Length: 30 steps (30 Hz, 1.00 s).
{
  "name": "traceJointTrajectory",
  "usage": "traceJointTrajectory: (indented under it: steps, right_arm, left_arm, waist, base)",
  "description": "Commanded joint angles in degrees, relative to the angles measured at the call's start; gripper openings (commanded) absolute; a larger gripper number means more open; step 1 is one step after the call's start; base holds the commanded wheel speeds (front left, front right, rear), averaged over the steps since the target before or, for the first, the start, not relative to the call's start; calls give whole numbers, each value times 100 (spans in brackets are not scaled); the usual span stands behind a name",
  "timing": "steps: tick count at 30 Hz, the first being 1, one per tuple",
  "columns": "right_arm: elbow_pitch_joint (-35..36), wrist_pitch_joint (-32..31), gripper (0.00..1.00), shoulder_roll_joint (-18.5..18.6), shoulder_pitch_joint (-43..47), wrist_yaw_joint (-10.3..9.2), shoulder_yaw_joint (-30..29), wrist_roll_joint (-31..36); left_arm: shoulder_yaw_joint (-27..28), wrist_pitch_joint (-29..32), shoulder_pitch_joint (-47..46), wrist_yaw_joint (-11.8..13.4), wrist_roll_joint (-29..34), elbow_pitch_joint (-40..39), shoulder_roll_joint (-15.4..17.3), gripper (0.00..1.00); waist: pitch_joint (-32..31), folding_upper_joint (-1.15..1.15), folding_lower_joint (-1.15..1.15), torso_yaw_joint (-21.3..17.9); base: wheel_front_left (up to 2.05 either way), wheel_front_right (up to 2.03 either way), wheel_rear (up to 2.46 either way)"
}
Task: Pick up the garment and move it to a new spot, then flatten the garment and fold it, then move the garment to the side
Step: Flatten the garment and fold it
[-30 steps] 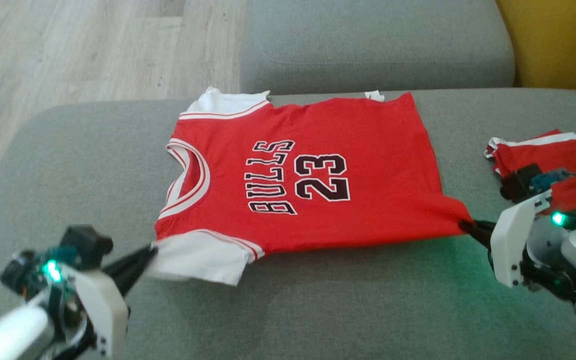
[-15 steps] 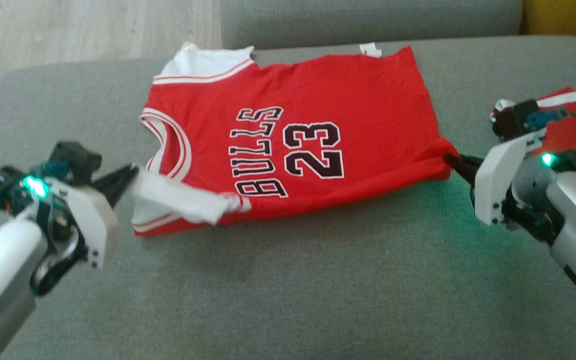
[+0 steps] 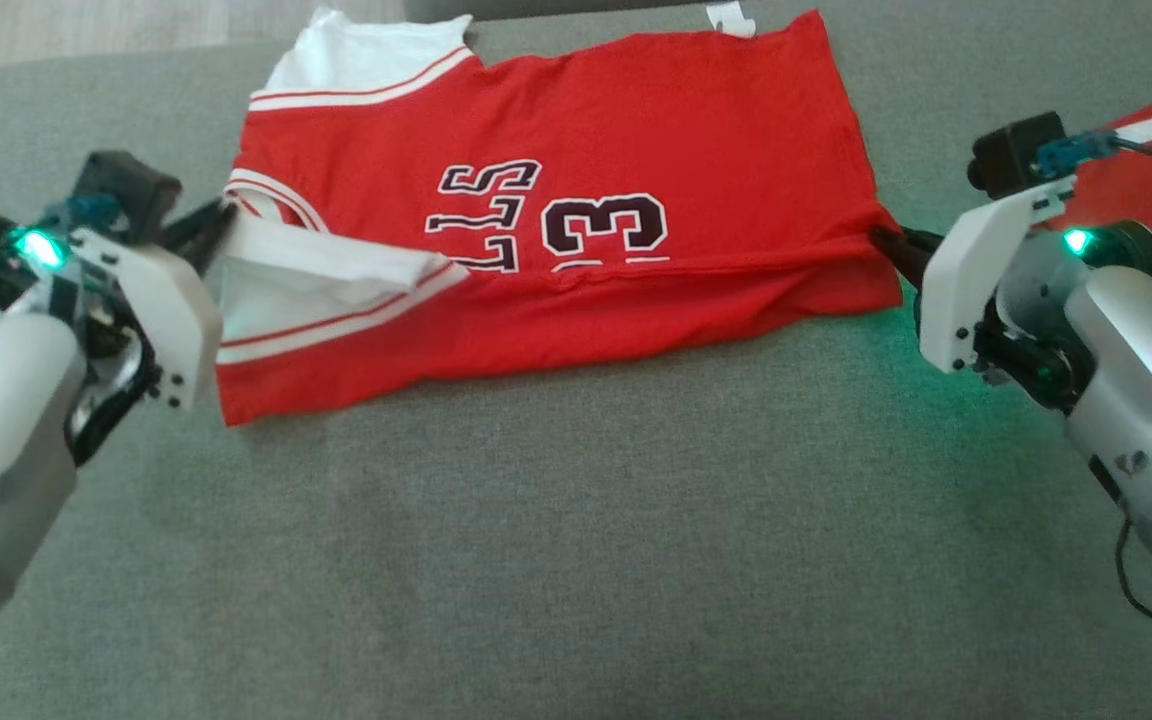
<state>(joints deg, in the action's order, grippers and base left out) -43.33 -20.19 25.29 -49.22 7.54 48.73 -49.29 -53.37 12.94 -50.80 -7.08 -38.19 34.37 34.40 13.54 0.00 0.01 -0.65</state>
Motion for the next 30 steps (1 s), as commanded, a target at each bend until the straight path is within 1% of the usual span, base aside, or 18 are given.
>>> traceJointTrajectory:
  steps: [1,3,4,5,8,9,12,15,17,19,20,24,27,30]
  right_arm:
    - [38,90,0,-35,-174,-5,24,44]
    - [-56,158,0,-75,-247,-5,32,49]
    - [-106,255,0,-84,-295,-5,31,92]
    - [-179,369,100,-97,-338,-5,5,128]
    - [-377,800,100,-204,-447,-5,-171,136]
    - [-377,800,100,-204,-447,-5,-171,136]
    - [-404,1423,100,-346,-493,-5,-563,-138]
    - [-317,2199,100,-358,-498,-5,-799,-152]
    - [-265,2674,100,-412,-425,-5,-964,-169]
    - [-225,3118,100,-461,-323,-5,-1118,-115]
    - [-193,3260,100,-487,-268,-5,-1185,-53]
    - [-78,3502,100,-691,83,-5,-1689,344]
    - [351,3514,100,-933,583,-5,-2457,1012]
    - [815,3516,100,-1363,1412,-5,-3175,1717]
  left_arm:
    - [242,-98,-449,-7,67,112,159,0]
    - [235,-179,-560,-5,85,357,33,1]
    - [242,-264,-620,26,111,471,-34,64]
    - [260,-378,-680,69,136,579,-105,100]
    - [537,-886,-836,317,9,890,-344,100]
    - [537,-886,-836,317,9,890,-344,100]
    - [880,-1632,-999,632,-98,1054,-539,100]
    - [1159,-2407,-1024,840,-179,1069,-684,100]
    - [1348,-2689,-950,981,-197,921,-773,100]
    - [1567,-2777,-760,1111,-186,615,-855,100]
    - [1753,-2785,-647,1192,-140,327,-884,100]
    - [2599,-2791,297,1568,337,-1100,-1051,100]
    - [3086,-2792,1239,1761,720,-1942,-1285,100]
    - [3368,-2792,2112,1795,1005,-2437,-1567,100]
  waist:
    - [61,0,-1,-36]
    - [110,0,-1,-38]
    - [132,0,-1,-35]
    - [155,0,-1,-32]
    - [190,0,-1,-23]
    - [190,0,-1,-23]
    - [171,0,-1,15]
    - [58,0,-1,43]
    - [-60,0,-1,66]
    - [-198,0,-1,89]
    - [-256,0,-1,99]
    - [-517,0,-1,132]
    - [-692,0,-1,152]
    - [-841,0,-1,182]
  base:
    - [0,0,0]
    - [0,0,0]
    - [0,0,0]
    - [0,0,0]
    - [0,0,0]
    - [0,0,0]
    - [0,0,0]
    - [0,0,0]
    - [0,0,0]
    - [0,0,0]
    - [0,0,0]
    - [0,0,0]
    - [0,0,0]
    - [0,0,0]
